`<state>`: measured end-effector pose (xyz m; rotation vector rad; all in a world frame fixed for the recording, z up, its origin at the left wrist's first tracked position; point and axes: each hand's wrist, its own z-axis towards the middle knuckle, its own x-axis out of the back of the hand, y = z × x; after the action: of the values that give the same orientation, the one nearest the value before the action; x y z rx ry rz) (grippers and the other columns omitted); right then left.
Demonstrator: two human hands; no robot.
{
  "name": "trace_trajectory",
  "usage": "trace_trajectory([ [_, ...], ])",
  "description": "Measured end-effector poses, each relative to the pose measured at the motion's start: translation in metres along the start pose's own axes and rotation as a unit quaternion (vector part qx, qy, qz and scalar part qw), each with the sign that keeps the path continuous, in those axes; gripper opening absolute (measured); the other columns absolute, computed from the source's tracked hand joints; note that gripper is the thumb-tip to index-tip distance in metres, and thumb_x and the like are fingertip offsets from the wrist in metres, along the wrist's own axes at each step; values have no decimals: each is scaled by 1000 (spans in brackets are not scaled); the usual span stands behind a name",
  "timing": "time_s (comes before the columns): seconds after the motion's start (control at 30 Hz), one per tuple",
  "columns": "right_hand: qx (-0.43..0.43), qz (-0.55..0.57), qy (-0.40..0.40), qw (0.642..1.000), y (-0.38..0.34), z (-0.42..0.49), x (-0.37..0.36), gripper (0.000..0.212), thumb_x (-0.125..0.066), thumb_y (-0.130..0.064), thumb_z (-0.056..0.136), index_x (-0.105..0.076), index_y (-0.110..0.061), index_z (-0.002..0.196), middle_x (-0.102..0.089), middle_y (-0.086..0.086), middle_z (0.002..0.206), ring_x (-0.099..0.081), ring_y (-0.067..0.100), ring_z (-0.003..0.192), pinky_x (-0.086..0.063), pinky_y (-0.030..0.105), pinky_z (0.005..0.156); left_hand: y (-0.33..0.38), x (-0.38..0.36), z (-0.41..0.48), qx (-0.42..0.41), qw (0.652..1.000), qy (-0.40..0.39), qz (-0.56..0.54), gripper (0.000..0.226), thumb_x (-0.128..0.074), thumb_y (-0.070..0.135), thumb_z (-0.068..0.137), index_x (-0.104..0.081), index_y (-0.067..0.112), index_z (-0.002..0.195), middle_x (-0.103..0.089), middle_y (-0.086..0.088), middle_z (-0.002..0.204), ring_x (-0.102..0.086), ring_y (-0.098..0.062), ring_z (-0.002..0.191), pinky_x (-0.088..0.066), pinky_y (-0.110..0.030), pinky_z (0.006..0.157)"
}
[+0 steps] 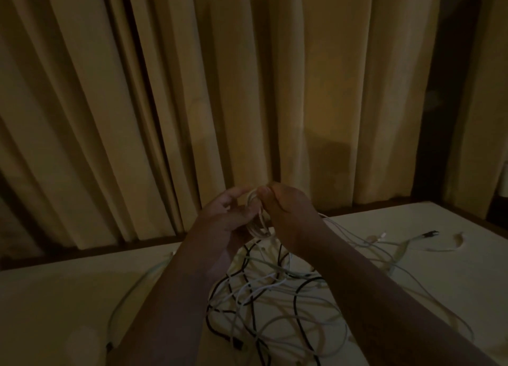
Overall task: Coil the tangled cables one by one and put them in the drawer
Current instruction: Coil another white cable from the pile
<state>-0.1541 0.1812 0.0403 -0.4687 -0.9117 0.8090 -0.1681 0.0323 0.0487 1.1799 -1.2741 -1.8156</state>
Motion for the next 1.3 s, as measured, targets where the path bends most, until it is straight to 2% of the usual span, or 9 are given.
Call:
trace_trajectory([
  [0.17,3,-27,3,1000,0,1,4,33,-37,-35,108,-58,-14,94,-62,4,81,-62,20,75,-53,40,69,-2,-2,-2,53,994,-15,-99,32,-64,17,84,-67,8,115,-71,-8,94,-69,-25,80,-47,-41,82],
  [0.4,-18,-52,-18,998,3,4,4,37,-37,-37,108,-59,-9,96,-63,9,83,-61,26,76,-50,41,68,-10,-15,-2,-55,988,100,99,34,-69,-1,84,-63,15,114,-75,-9,96,-72,-32,89,-56,-56,85],
  [0.53,-17,-69,-19,997,3,5,7,34,-37,-36,108,-58,-13,93,-61,5,82,-59,20,74,-47,37,68,-15,-19,-7,-201,906,165,334,22,-69,13,87,-68,26,104,-69,4,96,-70,-9,76,-57,-21,58],
  [0.63,-30,-78,-18,996,4,5,9,34,-36,-37,108,-59,-15,96,-61,3,82,-59,17,74,-48,36,67,-13,-14,-6,-259,838,170,450,26,-71,18,87,-72,32,108,-54,12,111,-66,-5,76,-57,-19,63],
  [0.83,-20,-168,-56,984,5,6,6,30,-38,-31,109,-42,-27,79,-49,-6,74,-51,13,67,-38,28,56,0,-14,-14,-248,752,127,598,27,-59,14,94,-76,25,112,-52,9,78,-50,-1,65,-40,-9,55],
  [0.9,-8,-190,-63,980,4,5,7,28,-39,-31,109,-41,-26,82,-48,-6,74,-51,14,69,-38,29,57,6,-11,-14,-224,781,105,573,31,-56,8,95,-77,28,108,-65,6,75,-59,-6,65,-47,-11,59],
  [1.07,21,-202,-74,976,-1,5,12,27,-37,-32,109,-56,-16,101,-58,1,84,-59,21,77,-51,37,67,15,0,-11,-82,940,95,316,31,-56,0,98,-79,20,94,-77,-1,77,-75,-18,71,-61,-29,65],
  [1.17,-12,-150,-93,984,2,7,13,33,-34,-35,108,-56,-14,95,-55,-4,78,-54,16,73,-44,35,68,15,4,-8,-98,927,127,338,21,-64,3,94,-80,17,92,-77,-3,78,-73,-16,66,-62,-30,64],
  [1.3,-87,22,-191,977,9,6,31,35,-40,-28,108,-55,-12,81,-52,6,69,-47,18,59,-40,24,53,14,3,-8,-163,857,147,466,12,-71,16,92,-79,24,93,-70,17,82,-65,7,71,-47,-6,57],
])
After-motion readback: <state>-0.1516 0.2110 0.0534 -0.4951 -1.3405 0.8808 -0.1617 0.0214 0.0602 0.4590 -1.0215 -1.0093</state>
